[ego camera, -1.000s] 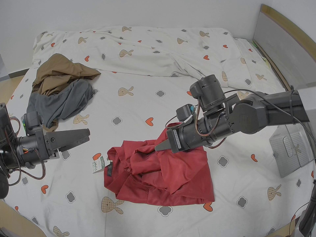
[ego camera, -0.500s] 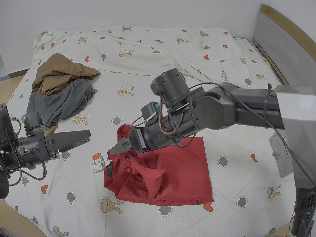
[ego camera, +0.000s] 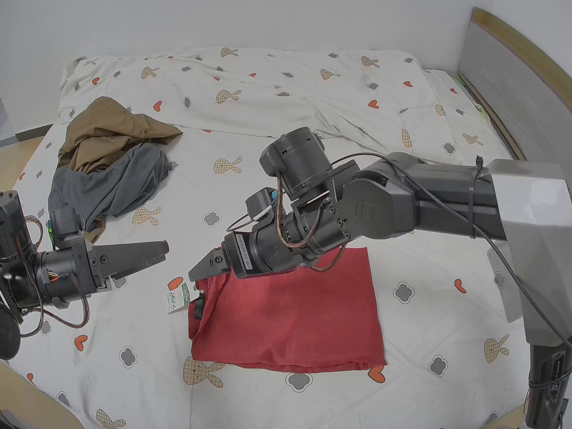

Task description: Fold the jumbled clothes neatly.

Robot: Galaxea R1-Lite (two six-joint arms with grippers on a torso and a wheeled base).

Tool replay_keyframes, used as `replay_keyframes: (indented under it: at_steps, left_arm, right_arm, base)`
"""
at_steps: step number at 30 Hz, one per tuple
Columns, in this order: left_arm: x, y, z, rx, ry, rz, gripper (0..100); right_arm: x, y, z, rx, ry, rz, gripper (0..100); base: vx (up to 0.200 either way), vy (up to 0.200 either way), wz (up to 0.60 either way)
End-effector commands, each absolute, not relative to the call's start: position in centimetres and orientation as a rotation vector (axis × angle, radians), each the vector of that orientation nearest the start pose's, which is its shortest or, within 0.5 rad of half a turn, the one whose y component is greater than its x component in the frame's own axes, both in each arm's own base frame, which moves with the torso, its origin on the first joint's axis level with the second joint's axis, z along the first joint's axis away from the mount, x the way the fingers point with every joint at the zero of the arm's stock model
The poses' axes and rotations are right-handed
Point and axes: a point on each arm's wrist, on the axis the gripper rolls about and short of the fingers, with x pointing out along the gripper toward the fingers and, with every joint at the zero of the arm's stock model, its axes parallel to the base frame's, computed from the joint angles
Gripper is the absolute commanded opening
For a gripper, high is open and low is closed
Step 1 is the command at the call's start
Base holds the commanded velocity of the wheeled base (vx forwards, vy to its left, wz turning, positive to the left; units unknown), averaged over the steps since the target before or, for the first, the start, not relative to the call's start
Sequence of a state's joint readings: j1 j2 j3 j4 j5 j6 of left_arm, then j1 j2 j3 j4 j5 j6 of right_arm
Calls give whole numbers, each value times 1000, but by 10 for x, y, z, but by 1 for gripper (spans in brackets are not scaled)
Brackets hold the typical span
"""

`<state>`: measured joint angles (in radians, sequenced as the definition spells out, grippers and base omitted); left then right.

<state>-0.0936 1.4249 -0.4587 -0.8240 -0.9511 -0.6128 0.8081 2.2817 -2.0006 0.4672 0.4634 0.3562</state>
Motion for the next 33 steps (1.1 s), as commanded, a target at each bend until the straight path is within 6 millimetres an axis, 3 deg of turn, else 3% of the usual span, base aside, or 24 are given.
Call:
replay_keyframes:
  at_steps: [1, 4, 9, 11, 13, 15, 16, 19, 25, 33]
  left_arm:
    - [218, -39, 168, -620, 500, -956, 100]
    - [226, -40, 156, -608, 532, -948, 100]
    - [257, -61, 113, -570, 661, -984, 100]
    - [263, -68, 107, -565, 685, -1003, 100]
    - [278, -96, 92, -551, 746, -1065, 100]
    - [284, -104, 88, -546, 757, -1079, 100]
    - [297, -118, 81, -534, 766, -1098, 100]
    - [317, -128, 66, -533, 781, -1103, 100]
    - [349, -125, 33, -559, 816, -1052, 100]
    - [370, -90, 16, -605, 807, -948, 100]
  right_arm:
    - [315, 327, 190, 170, 973, 1024, 100]
    - [322, 312, 186, 180, 996, 985, 100]
    - [324, 249, 183, 217, 1065, 857, 100]
    - [322, 238, 183, 225, 1072, 836, 100]
    - [314, 207, 182, 250, 1104, 773, 100]
    - [312, 200, 181, 257, 1112, 759, 100]
    - [309, 185, 173, 276, 1112, 734, 100]
    - [306, 169, 158, 300, 1070, 723, 100]
    - [304, 137, 128, 343, 1000, 668, 100]
    - [314, 112, 123, 402, 966, 638, 100]
  base:
    - [0, 0, 0]
    - [0, 0, 0]
    - [0, 0, 0]
    - [0, 0, 0]
    - [0, 0, 0]
    - [0, 0, 0]
    - [0, 0, 0]
    - [0, 0, 0]
    - [0, 0, 0]
    - [0, 0, 0]
